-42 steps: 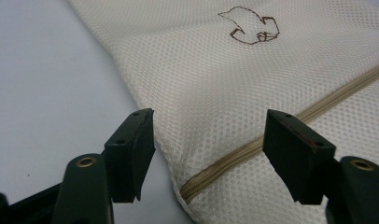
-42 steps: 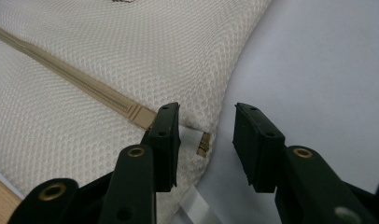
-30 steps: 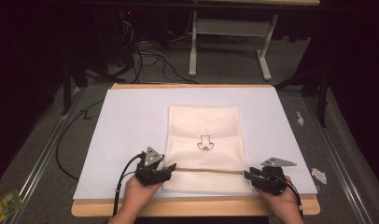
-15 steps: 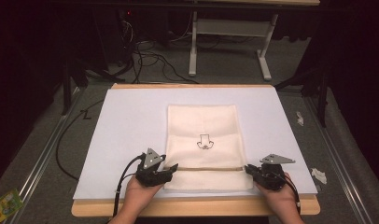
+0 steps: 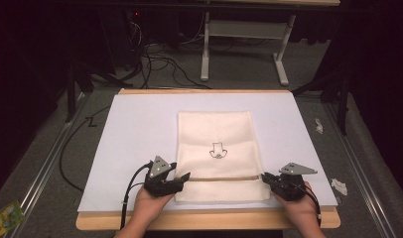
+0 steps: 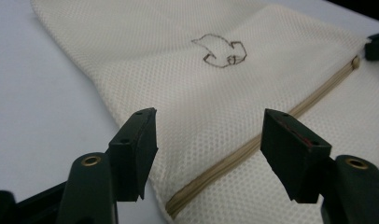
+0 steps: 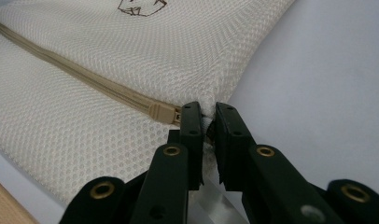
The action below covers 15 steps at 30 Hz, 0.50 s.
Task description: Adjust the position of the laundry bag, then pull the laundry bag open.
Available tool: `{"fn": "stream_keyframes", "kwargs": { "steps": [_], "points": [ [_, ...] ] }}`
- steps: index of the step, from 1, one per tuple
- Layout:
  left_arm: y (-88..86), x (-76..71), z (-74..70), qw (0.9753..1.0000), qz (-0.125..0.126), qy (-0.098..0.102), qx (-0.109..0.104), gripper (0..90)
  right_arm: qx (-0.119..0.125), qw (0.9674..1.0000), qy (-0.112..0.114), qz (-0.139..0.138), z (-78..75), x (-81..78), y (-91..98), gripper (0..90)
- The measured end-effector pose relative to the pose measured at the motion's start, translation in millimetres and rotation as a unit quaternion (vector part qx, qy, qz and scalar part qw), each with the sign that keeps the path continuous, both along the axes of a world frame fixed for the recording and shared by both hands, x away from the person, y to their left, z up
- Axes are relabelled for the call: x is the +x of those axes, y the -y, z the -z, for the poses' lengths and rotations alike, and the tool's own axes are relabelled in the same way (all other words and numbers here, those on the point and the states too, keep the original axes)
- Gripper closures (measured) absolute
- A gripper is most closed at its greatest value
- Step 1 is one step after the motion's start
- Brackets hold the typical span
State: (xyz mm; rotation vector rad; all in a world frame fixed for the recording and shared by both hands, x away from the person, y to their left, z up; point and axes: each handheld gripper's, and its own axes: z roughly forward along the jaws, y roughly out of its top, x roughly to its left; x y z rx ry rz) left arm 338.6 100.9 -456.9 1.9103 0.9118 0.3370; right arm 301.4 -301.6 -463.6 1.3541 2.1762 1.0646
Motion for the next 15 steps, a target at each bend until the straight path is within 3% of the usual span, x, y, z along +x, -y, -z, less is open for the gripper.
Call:
{"fn": "stream_keyframes", "kwargs": {
  "steps": [3, 4, 7, 8, 13, 15],
  "points": [
    [8.0, 4.1, -5.1, 0.9999, 0.003, -0.012, -0.003, 35.4, 0.006, 1.0000, 0.002, 0.003, 0.5, -1.2, 0.8, 83.4],
    [17.2, 5.7, -8.7, 0.9998, 0.014, -0.008, 0.014, 35.4, 0.010, 0.9999, 0.002, 0.002, 0.9, -3.0, 1.6, 83.4],
    [26.6, 5.9, -11.3, 0.9993, 0.025, 0.001, 0.029, 35.4, 0.012, 0.9999, 0.004, 0.002, 0.6, -3.2, 1.7, 83.5],
    [31.9, 7.7, -10.2, 0.9995, 0.027, -0.012, 0.014, 35.6, 0.014, 0.9999, 0.006, 0.002, 0.2, -2.6, 1.5, 83.5],
    [45.8, 9.4, -4.1, 0.9990, 0.035, -0.024, 0.011, 37.6, 0.020, 0.9998, 0.006, 0.003, -0.4, -3.0, 2.2, 83.6],
    [54.8, 8.6, -1.3, 0.9981, 0.049, -0.036, -0.004, 39.1, 0.018, 0.9998, 0.007, 0.002, -0.7, -3.0, 2.2, 83.6]
  ]
}}
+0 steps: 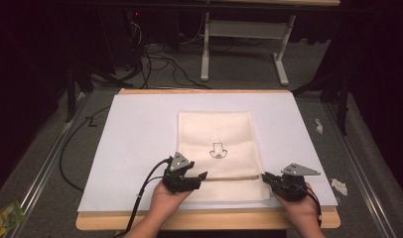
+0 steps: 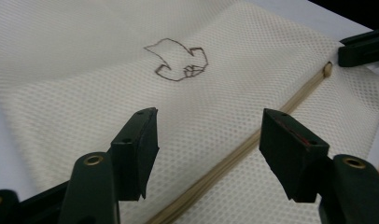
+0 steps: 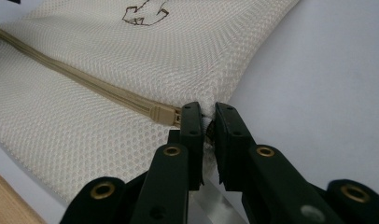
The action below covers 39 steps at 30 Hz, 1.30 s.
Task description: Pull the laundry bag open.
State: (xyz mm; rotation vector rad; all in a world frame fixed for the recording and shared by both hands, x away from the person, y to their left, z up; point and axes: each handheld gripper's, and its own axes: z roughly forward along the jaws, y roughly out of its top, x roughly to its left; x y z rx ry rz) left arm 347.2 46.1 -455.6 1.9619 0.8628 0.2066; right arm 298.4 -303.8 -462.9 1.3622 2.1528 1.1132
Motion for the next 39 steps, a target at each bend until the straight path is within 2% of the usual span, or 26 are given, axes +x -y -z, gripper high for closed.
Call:
{"fn": "stream_keyframes", "kwargs": {
  "steps": [3, 4, 6, 7, 10, 11, 14, 15, 17, 22, 25, 26, 27, 29, 31, 33, 34, 35, 37, 39],
  "points": [
    [12.5, -2.0, 1.3, 0.9997, 0.012, -0.006, -0.018, 42.5, -0.002, 1.0000, 0.006, 0.000, -1.2, 0.5, -0.7, 83.7],
    [21.5, -2.9, 2.6, 0.9992, 0.023, -0.017, -0.027, 45.9, 0.000, 1.0000, 0.006, 0.006, -2.6, -0.2, -1.9, 83.8],
    [25.5, -3.3, 3.2, 0.9990, 0.025, -0.021, -0.028, 46.7, -0.001, 1.0000, 0.005, 0.006, -3.0, -0.8, -2.2, 83.9],
    [35.6, -4.1, 4.3, 0.9985, 0.039, -0.026, -0.028, 48.2, -0.003, 1.0000, 0.007, 0.006, -2.9, -1.5, -3.0, 84.0],
    [51.2, -5.1, 6.3, 0.9975, 0.055, -0.029, -0.032, 51.4, -0.002, 1.0000, 0.006, 0.000, -2.8, -2.3, -2.7, 84.1],
    [51.2, -5.1, 6.3, 0.9975, 0.055, -0.029, -0.032, 52.7, 0.000, 1.0000, 0.008, -0.001, -3.1, -2.3, -2.4, 84.1],
    [68.2, -6.7, 10.0, 0.9962, 0.070, -0.037, -0.037, 54.5, 0.007, 0.9999, 0.011, -0.004, -4.1, -2.1, -1.3, 84.1],
    [79.3, -8.6, 12.5, 0.9953, 0.081, -0.039, -0.037, 57.2, 0.013, 0.9998, 0.012, -0.009, -5.5, -1.9, -0.6, 84.1],
    [84.7, -9.7, 13.9, 0.9948, 0.084, -0.040, -0.040, 60.1, 0.014, 0.9997, 0.013, -0.013, -6.2, -2.2, -1.3, 84.2],
    [113.8, -13.3, 20.5, 0.9929, 0.098, -0.051, -0.044, 66.4, 0.013, 0.9995, 0.018, -0.022, -8.9, -3.5, -4.3, 84.3],
    [119.8, -12.4, 20.7, 0.9927, 0.094, -0.057, -0.049, 69.6, 0.018, 0.9993, 0.021, -0.024, -10.8, -5.1, -5.0, 84.2],
    [122.1, -11.3, 20.7, 0.9926, 0.087, -0.061, -0.060, 69.6, 0.022, 0.9992, 0.021, -0.024, -11.6, -5.7, -5.2, 84.2],
    [124.3, -10.6, 20.8, 0.9927, 0.080, -0.064, -0.063, 70.9, 0.025, 0.9990, 0.024, -0.028, -12.1, -5.8, -5.5, 84.3],
    [129.3, -10.1, 21.6, 0.9935, 0.080, -0.057, -0.056, 72.9, 0.029, 0.9986, 0.024, -0.036, -11.5, -3.5, -5.5, 84.3],
    [133.4, -10.2, 22.3, 0.9935, 0.077, -0.061, -0.058, 77.1, 0.042, 0.9982, 0.020, -0.038, -9.4, 1.0, -3.8, 84.3],
    [135.9, -8.8, 21.2, 0.9943, 0.059, -0.064, -0.062, 81.7, 0.055, 0.9978, 0.012, -0.036, -5.1, 5.3, -1.8, 84.4],
    [135.2, -7.7, 21.5, 0.9948, 0.047, -0.066, -0.061, 86.5, 0.054, 0.9977, 0.013, -0.038, -3.8, 7.6, -1.8, 84.4],
    [131.1, -4.4, 24.4, 0.9925, 0.048, -0.081, -0.078, 86.7, 0.045, 0.9982, 0.011, -0.037, -3.7, 9.8, -2.4, 84.4],
    [128.7, -3.9, 25.8, 0.9919, 0.048, -0.085, -0.082, 86.8, 0.040, 0.9985, 0.008, -0.036, -4.0, 9.8, -3.4, 84.4],
    [127.2, -7.1, 24.8, 0.9934, 0.047, -0.070, -0.077, 87.1, 0.022, 0.9990, 0.015, -0.037, -5.1, 7.8, -9.2, 84.4]
  ]
}}
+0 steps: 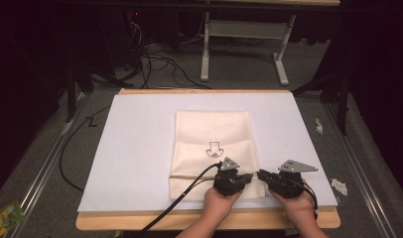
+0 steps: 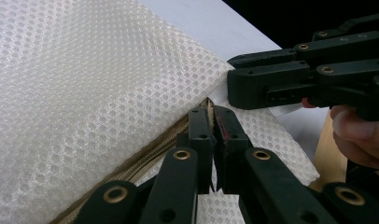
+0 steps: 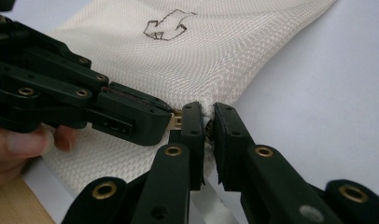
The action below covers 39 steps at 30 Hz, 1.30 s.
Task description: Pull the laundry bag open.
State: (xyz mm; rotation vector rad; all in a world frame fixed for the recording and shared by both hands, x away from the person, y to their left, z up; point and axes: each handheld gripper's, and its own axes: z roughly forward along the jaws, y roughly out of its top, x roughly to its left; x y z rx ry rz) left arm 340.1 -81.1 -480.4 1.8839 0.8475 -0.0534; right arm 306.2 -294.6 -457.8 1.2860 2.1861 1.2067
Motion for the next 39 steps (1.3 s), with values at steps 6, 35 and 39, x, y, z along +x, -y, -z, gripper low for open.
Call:
{"fn": "stream_keyframes", "kwargs": {
  "steps": [6, 35, 39],
  "points": [
    [-2.3, -3.6, -1.8, 0.9997, 0.001, 0.023, 0.009, 87.1, -0.018, 0.9997, 0.010, 0.010, -4.7, -6.9, -10.3, 84.5],
    [-1.5, -13.0, -9.2, 0.9987, -0.003, 0.036, 0.035, 87.4, 0.001, 0.9998, 0.002, -0.020, -2.5, -8.9, 1.3, 85.2],
    [-4.7, -11.2, -9.8, 0.9991, -0.001, 0.032, 0.030, 87.5, -0.001, 0.9998, 0.007, -0.019, -4.7, -9.8, -1.7, 85.5]
  ]
}}
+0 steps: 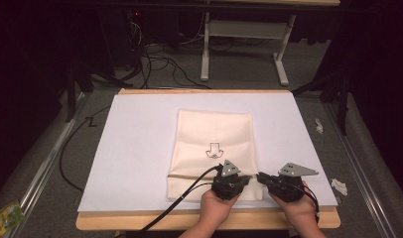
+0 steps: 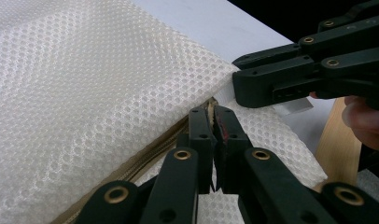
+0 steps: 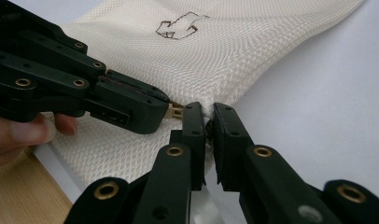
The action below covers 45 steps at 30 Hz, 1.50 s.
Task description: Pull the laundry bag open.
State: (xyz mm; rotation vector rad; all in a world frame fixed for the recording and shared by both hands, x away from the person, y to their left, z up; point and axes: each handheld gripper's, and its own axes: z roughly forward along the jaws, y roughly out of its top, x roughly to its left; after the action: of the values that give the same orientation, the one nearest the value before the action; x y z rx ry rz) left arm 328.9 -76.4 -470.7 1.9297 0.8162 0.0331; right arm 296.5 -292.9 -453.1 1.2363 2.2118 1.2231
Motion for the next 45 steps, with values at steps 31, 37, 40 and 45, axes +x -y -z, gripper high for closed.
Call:
{"fn": "stream_keyframes", "kwargs": {
  "steps": [31, 37, 40, 45],
  "points": [
    [-4.5, -3.5, 7.8, 0.9981, -0.016, -0.017, -0.058, 86.4, 0.040, 0.9991, 0.001, -0.012, -1.3, -2.3, 0.9, 85.4],
    [-7.0, -4.2, 7.2, 0.9978, -0.019, -0.013, -0.062, 86.3, 0.040, 0.9991, 0.002, -0.014, -0.6, -1.9, -1.1, 85.2],
    [-7.8, -4.8, 6.3, 0.9977, -0.019, -0.011, -0.063, 86.3, 0.041, 0.9991, 0.003, -0.014, -0.6, -2.0, -1.1, 85.1],
    [-9.0, -4.0, 5.6, 0.9973, -0.022, -0.009, -0.069, 86.2, 0.038, 0.9991, 0.003, -0.018, -0.7, -2.3, -2.4, 85.0]
  ]
}}
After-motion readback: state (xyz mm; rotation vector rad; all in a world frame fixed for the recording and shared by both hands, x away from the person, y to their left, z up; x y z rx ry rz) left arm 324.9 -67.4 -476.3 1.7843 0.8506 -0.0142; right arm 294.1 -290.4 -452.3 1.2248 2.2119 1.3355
